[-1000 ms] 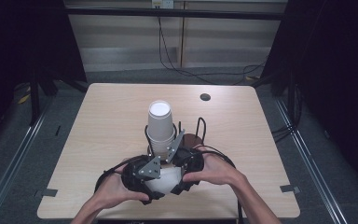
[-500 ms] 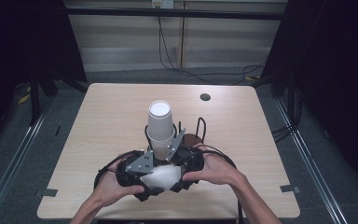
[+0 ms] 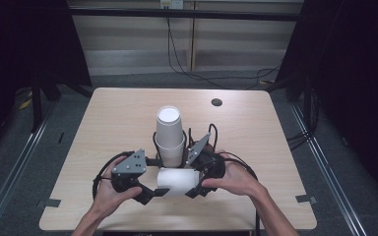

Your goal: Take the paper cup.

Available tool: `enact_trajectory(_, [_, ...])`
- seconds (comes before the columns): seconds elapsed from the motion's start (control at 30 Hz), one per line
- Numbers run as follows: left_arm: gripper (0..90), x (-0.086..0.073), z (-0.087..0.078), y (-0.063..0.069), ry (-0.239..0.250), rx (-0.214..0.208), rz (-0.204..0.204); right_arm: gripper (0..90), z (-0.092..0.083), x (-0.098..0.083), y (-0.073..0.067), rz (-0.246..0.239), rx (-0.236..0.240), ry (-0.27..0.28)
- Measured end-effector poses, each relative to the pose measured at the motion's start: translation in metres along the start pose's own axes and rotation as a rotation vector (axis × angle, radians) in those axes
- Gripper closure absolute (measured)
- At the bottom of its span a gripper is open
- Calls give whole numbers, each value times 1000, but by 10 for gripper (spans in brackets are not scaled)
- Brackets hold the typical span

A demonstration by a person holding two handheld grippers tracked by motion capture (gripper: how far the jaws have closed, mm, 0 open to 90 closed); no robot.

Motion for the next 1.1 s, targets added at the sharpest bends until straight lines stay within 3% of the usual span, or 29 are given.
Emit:
enact_trajectory(0.13, [159,-4,-2,0,50,-29,-55,261,-5,-5,1,9,-8,51])
enact_trajectory(0.47, [158,-13,-15,-5,117,35,-94,260,-11,-15,4,38,-10,156])
enact_trajectory(0.73, [158,-19,-20,-11,182,39,-157,258,-17,-12,6,31,-19,258])
enact_trajectory(1.1, [156,-20,-26,-12,210,58,-142,259,-17,-8,7,25,-4,341])
Point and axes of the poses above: each handheld gripper's, and its own axes: z roughly forward along the jaws, x roughly out of its top, y roughly to its right, the point moved 6 cm from there along z, roughly forward along the jaws, and after that the axes turned 9 degrees about -y, right-handed, at the moved point
